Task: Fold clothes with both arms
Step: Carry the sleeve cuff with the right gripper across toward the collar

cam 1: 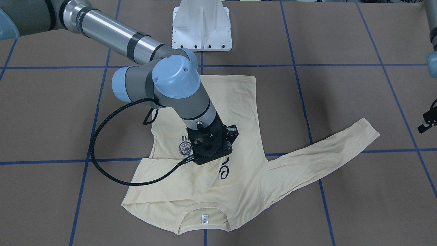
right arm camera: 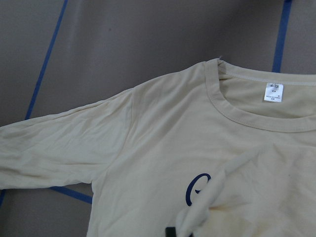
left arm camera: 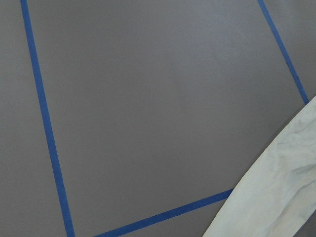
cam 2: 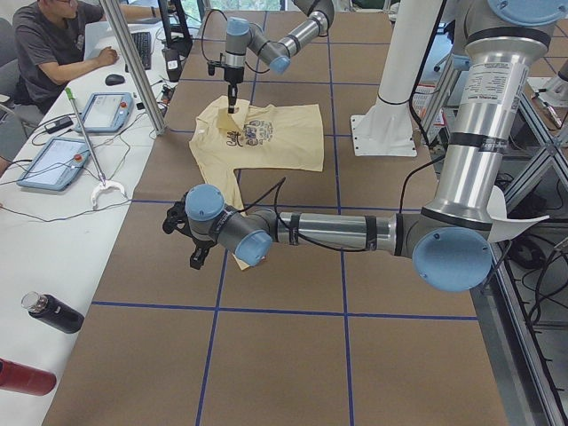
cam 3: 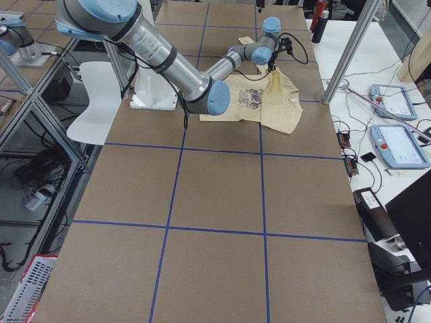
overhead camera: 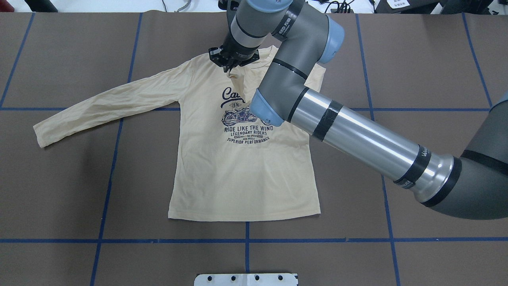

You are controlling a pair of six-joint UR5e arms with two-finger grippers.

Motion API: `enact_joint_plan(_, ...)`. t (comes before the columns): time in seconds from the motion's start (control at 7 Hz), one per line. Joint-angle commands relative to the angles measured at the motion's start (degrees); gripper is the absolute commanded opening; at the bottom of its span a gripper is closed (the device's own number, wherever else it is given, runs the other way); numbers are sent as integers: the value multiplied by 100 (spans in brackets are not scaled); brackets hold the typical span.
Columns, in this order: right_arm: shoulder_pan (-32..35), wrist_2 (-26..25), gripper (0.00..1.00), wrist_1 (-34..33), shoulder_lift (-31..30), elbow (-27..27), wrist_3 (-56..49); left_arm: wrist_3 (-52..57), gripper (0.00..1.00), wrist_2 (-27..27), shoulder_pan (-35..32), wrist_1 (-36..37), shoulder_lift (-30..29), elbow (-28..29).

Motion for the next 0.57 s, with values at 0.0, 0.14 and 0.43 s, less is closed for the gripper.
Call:
enact_joint_plan(0.0,-238,-572,0,551,318,-546,60,9,100,0,0,0,-47,54)
enact_joint_plan(0.14,-264,-808,63,597,432,-556,173,9,100,0,0,0,-117,158)
enact_joint_plan(0.43,-544,-1825,100,860,556,-608,794,9,100,0,0,0,-231,274)
